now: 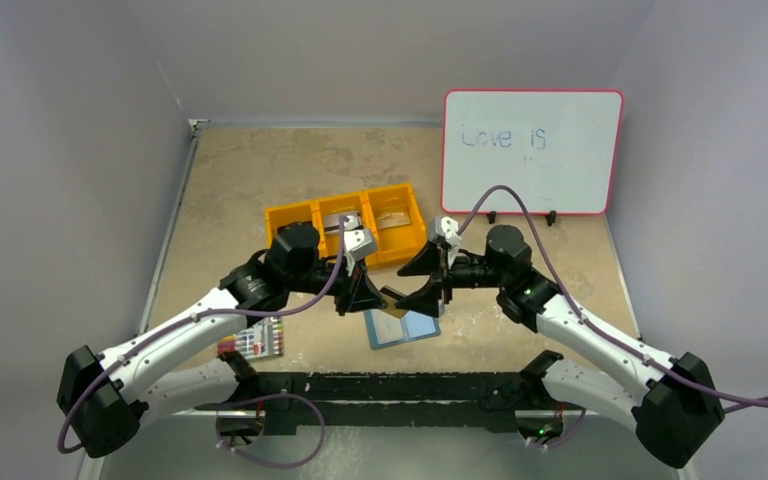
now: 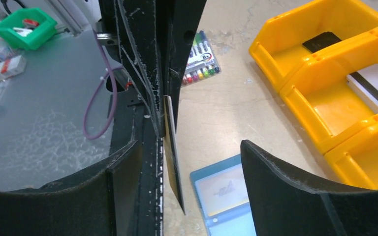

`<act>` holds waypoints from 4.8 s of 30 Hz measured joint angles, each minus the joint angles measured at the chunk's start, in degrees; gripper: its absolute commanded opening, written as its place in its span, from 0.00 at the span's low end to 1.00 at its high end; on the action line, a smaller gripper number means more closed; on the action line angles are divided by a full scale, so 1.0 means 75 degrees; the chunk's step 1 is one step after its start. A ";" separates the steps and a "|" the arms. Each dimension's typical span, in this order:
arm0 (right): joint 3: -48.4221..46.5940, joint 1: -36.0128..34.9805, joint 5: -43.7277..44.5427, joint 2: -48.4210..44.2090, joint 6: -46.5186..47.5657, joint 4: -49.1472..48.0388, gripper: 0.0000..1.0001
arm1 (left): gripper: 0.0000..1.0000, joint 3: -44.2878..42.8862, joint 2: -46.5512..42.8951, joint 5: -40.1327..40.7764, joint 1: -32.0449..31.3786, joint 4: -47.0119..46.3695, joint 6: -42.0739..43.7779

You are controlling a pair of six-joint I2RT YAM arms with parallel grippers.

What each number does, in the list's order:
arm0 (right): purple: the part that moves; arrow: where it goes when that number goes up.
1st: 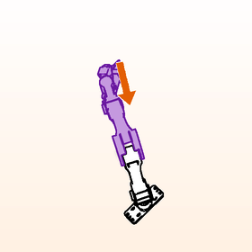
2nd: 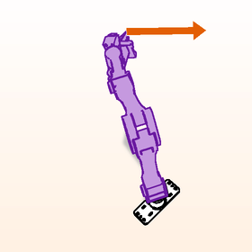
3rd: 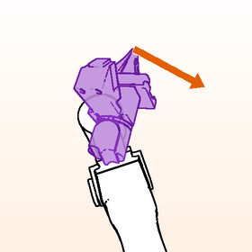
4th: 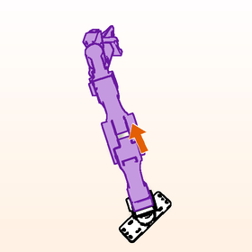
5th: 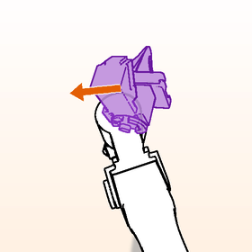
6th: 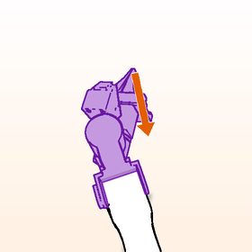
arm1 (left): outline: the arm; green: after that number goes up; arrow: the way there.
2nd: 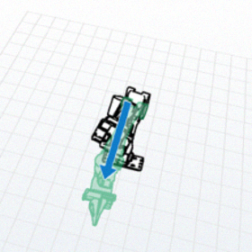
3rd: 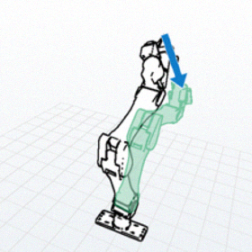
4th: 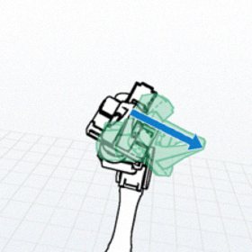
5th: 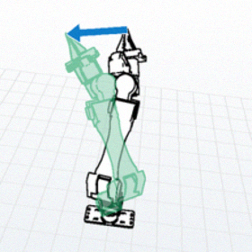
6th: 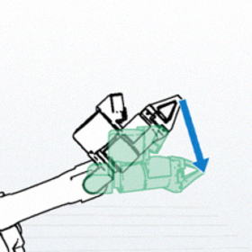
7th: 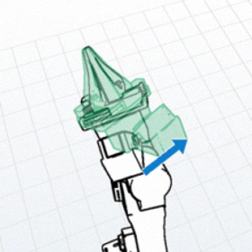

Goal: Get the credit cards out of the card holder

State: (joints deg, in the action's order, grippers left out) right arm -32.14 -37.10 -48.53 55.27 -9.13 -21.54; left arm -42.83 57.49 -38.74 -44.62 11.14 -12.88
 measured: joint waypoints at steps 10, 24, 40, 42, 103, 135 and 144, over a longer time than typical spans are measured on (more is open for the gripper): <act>-0.0664 -0.0003 -0.0571 0.0720 0.0676 0.0303 0.37 | 0.00 0.0198 -0.0315 0.0023 0.0000 -0.0280 0.0003; -0.1198 -0.0012 -0.1099 0.1145 0.1256 0.1239 0.13 | 0.00 0.0315 -0.0548 0.0396 0.0000 -0.0391 0.0017; -0.1198 -0.0047 0.1151 0.0624 0.2719 0.1174 0.00 | 0.70 0.0329 -0.2075 0.4631 0.0006 0.0405 -0.0758; -0.1198 -0.0047 0.1990 0.0688 0.3311 0.1102 0.00 | 0.71 0.0539 -0.3325 0.5855 0.0015 0.0286 -0.1035; -0.3608 0.0143 0.4913 0.6047 0.8990 0.0376 0.00 | 0.79 0.0361 -0.3311 1.0080 0.0035 0.2789 -0.1606; -0.3946 0.0300 0.5056 0.7484 0.9882 -0.0396 0.23 | 0.78 0.0361 -0.3040 1.0051 0.0032 0.2786 -0.1600; -0.3963 0.0300 0.5132 0.7484 1.0010 -0.0370 0.28 | 0.78 0.0361 -0.3019 1.0022 0.0032 0.2786 -0.1600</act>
State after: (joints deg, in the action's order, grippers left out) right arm -61.87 -34.85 -10.04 111.39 65.95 -24.32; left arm -40.12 34.85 36.42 -44.38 32.03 -24.88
